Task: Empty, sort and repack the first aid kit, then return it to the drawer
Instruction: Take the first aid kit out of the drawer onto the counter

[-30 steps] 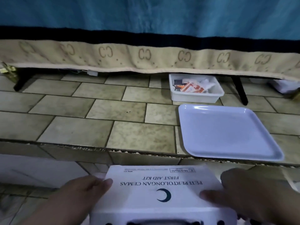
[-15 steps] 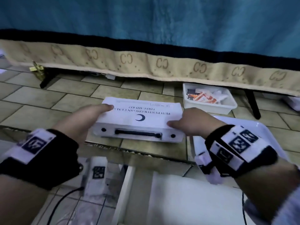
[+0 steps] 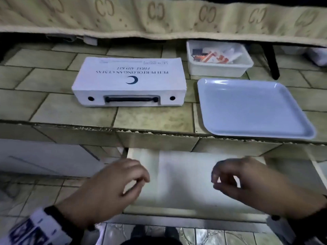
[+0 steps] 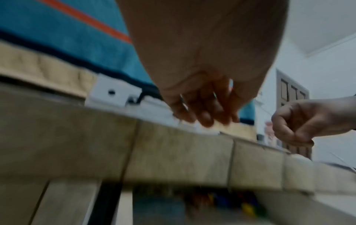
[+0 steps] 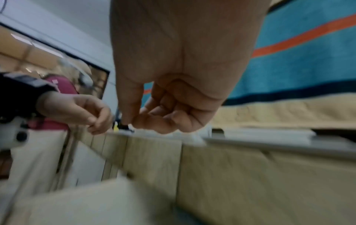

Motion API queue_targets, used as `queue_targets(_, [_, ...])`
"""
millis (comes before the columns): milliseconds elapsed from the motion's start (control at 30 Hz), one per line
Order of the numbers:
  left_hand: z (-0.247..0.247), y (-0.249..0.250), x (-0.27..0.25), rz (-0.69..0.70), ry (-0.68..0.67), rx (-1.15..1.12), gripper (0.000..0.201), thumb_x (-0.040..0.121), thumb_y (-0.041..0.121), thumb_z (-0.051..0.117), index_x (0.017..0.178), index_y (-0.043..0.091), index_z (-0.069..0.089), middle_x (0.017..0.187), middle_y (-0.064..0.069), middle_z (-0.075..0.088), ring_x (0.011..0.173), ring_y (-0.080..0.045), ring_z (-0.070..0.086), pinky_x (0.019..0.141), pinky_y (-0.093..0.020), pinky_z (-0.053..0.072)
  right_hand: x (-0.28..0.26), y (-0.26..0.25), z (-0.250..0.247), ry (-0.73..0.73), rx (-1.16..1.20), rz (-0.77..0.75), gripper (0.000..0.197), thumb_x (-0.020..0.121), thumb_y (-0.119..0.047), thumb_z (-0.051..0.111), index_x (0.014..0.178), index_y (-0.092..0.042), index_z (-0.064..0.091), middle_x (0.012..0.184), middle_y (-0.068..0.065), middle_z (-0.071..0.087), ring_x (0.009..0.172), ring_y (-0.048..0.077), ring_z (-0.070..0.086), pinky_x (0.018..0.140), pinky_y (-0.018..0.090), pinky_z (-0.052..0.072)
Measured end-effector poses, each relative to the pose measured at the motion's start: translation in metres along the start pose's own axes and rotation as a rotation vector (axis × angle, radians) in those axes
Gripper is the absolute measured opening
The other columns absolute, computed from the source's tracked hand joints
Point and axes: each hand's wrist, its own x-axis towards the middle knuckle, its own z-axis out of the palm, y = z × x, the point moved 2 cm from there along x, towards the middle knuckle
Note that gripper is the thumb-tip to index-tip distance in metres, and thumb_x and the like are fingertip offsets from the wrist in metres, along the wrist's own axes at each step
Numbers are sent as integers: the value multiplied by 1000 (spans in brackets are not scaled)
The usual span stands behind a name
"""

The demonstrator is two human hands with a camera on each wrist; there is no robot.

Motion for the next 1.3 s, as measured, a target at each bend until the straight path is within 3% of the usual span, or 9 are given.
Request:
queue_targets(100, [56, -24, -9, -36, -397, 50, 43, 80, 60, 51, 119, 43, 47, 115, 25, 45, 108, 6, 40, 93, -16, 34, -28, 41, 49, -244, -133, 172, 27, 74, -53, 65, 91, -43, 48, 74, -13, 56, 67, -3, 48, 58, 11, 35])
queue_targets(200, [82, -43, -14, -92, -555, 164, 82, 64, 78, 55, 134, 41, 36, 130, 19, 40, 122, -7, 37, 101, -22, 30, -46, 63, 79, -338, -209, 326, 58, 65, -55, 69, 114, -43, 39, 73, -17, 47, 76, 0, 47, 56, 12, 31])
queue_targets(433, [92, -49, -7, -122, -283, 203, 62, 56, 58, 57, 115, 40, 56, 109, 22, 56, 99, -5, 57, 77, -25, 48, -50, 81, 89, -36, -314, 431, 46, 73, -55, 60, 108, -34, 39, 68, -12, 46, 84, 12, 61, 62, 26, 31])
queue_targets(600, [80, -55, 0, -327, 22, 278, 67, 47, 35, 91, 106, 19, 64, 107, 1, 63, 91, -25, 65, 68, -40, 56, -39, 97, 88, 154, -273, 514, 72, 39, -49, 90, 68, -28, 27, 41, -5, 52, 33, 17, 53, 38, 19, 14])
queue_targets(733, [55, -43, 1, -534, 312, 275, 40, 66, -2, 76, 103, 8, 64, 101, -13, 63, 86, -36, 59, 70, -45, 53, -15, 96, 78, 325, -321, 523, 34, 76, -38, 73, 81, -26, 41, 57, -3, 67, 50, 22, 65, 43, 24, 28])
queue_targets(900, [16, -37, -9, -790, 509, 48, 37, 79, 11, 69, 114, 8, 58, 106, -13, 58, 89, -30, 57, 76, -40, 48, 22, 50, 45, 557, -43, 227, 16, 80, -33, 62, 86, -30, 48, 49, -13, 58, 41, 8, 55, 40, 22, 35])
queue_targets(1000, [-16, -28, -6, -826, 683, -48, 35, 81, 12, 68, 114, 8, 57, 99, -6, 56, 81, -22, 51, 71, -33, 39, 50, 18, 9, 589, 465, 93, 12, 88, -25, 61, 82, -30, 52, 55, -7, 60, 45, 7, 52, 50, 26, 45])
queue_targets(1167, [-62, -45, 14, -930, 878, -587, 32, 88, 22, 62, 118, 18, 51, 111, -5, 62, 94, -23, 59, 87, -41, 47, 104, -22, -35, 532, 1336, 255, 7, 91, -12, 58, 87, -16, 53, 75, 11, 61, 56, 18, 55, 48, 25, 43])
queue_targets(1300, [-86, -60, 43, -909, 852, -1247, 34, 93, 26, 55, 121, 7, 48, 115, -15, 57, 95, -27, 60, 69, -33, 56, 142, -36, -44, 298, 1679, 404, 13, 90, -22, 59, 85, -10, 60, 76, 10, 53, 64, 20, 53, 62, 28, 46])
